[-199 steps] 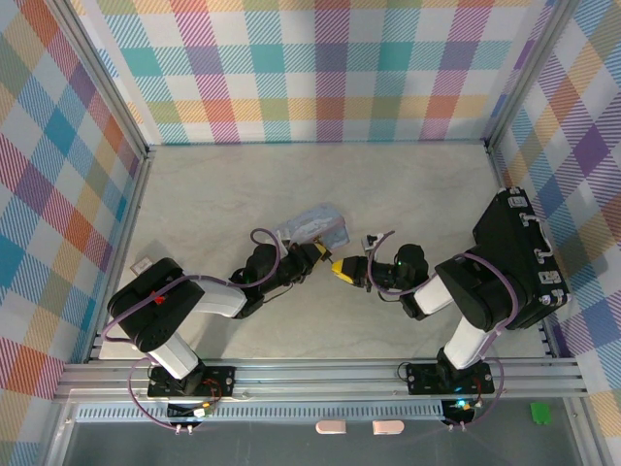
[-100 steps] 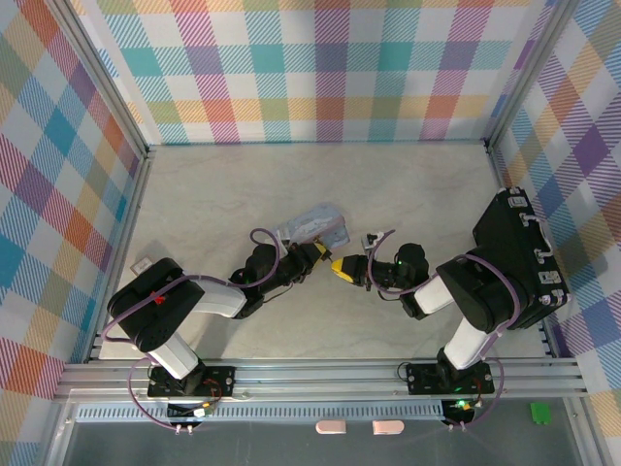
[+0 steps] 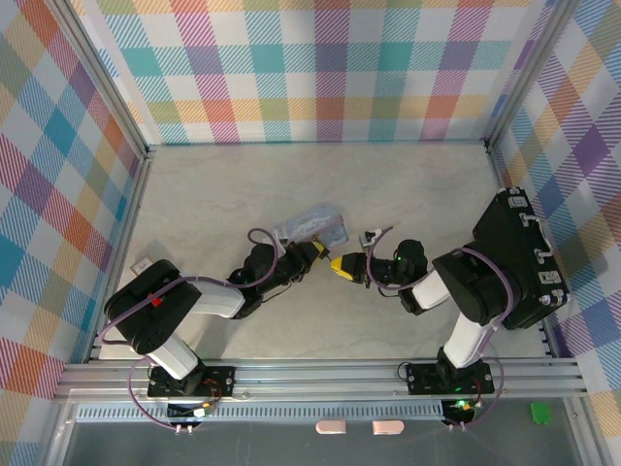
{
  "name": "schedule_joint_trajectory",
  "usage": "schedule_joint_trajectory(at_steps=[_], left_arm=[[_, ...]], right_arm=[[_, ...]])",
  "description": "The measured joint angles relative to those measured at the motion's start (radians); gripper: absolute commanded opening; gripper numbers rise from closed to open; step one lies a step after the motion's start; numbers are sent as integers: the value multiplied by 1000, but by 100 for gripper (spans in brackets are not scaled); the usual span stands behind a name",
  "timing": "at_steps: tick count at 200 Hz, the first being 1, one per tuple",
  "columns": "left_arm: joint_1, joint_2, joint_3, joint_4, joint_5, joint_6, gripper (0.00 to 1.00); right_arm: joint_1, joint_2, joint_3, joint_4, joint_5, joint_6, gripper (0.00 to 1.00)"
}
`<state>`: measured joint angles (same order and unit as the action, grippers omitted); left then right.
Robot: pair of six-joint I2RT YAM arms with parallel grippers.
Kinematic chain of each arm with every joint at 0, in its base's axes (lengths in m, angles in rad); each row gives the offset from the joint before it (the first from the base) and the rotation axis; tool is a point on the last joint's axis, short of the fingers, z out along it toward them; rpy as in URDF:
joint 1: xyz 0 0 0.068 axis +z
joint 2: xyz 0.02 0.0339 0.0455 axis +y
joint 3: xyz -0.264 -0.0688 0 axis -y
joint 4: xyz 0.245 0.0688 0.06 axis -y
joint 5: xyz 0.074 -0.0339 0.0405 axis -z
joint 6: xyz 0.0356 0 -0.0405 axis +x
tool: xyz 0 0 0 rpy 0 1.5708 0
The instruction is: Unlock a padlock with a key
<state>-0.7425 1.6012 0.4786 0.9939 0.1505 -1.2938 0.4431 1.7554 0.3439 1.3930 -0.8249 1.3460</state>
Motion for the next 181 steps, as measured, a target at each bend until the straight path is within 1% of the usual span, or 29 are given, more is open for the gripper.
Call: schedule_joint_trajectory(at_steps=[80, 181], left_arm=[[-3, -11, 0, -23, -6, 3, 0], [-23, -11, 2, -23, -63, 3, 0]], right_arm=[[0, 11, 2, 13, -6, 0, 0], [0, 11, 1, 14, 21, 8, 1]])
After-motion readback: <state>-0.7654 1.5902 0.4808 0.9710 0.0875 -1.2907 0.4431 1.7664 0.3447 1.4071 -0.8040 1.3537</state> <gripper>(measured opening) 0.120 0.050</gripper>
